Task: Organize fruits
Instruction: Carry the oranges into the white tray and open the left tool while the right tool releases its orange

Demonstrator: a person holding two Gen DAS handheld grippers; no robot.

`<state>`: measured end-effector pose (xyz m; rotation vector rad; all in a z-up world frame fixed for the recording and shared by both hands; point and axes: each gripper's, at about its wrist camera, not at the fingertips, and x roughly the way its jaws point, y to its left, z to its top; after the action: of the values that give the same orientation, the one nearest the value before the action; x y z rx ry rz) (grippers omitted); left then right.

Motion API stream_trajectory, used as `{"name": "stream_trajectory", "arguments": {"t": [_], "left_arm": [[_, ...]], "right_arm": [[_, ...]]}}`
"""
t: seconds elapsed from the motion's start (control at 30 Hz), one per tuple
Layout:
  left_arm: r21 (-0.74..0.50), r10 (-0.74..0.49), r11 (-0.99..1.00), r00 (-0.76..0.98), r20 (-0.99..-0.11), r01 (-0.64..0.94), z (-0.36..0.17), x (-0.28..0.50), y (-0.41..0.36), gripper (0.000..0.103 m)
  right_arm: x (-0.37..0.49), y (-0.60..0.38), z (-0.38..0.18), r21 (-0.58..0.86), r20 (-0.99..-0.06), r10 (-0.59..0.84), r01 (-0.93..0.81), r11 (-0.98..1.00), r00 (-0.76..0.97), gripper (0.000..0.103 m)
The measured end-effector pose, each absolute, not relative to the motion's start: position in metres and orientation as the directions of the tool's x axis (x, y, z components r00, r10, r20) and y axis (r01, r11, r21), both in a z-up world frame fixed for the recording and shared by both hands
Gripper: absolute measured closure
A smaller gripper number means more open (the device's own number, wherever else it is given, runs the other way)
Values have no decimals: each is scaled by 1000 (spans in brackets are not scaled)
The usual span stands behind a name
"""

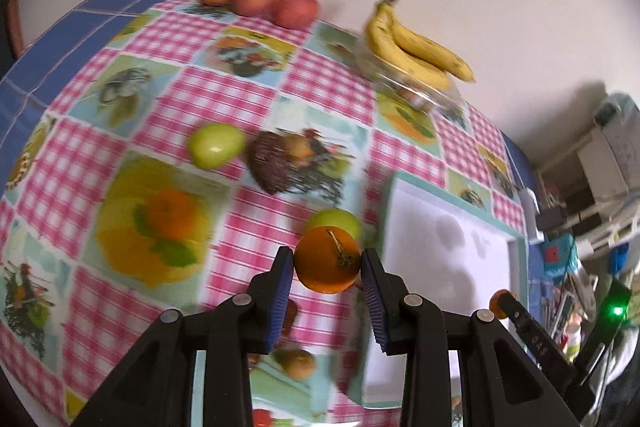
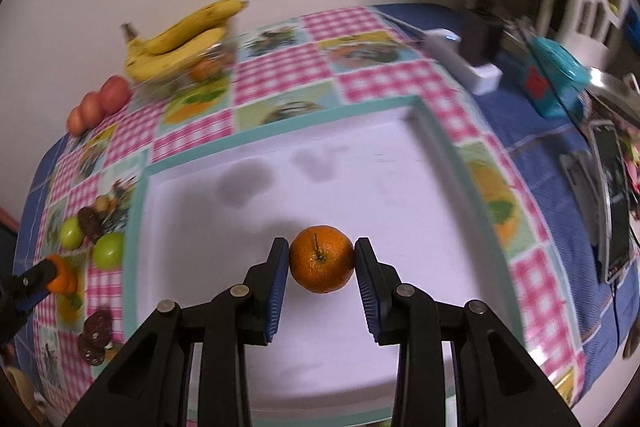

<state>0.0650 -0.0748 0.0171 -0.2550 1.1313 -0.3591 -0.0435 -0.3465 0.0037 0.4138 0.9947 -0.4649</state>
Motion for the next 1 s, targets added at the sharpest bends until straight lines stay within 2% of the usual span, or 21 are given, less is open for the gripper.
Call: {"name": "stream_trajectory", "arguments": {"t": [0.5,1.0], "left_arm": [[-311,-432,872,300,-850,377,8,28,-160,66],[-234,-370,861,240,-897,452,-30,13,-192,66]], "right_arm": [[-74,-386,11,146,-861,-208,618,772,464,68],[-65,-384,-21,143,-899,-163,624,769,406,68]]}}
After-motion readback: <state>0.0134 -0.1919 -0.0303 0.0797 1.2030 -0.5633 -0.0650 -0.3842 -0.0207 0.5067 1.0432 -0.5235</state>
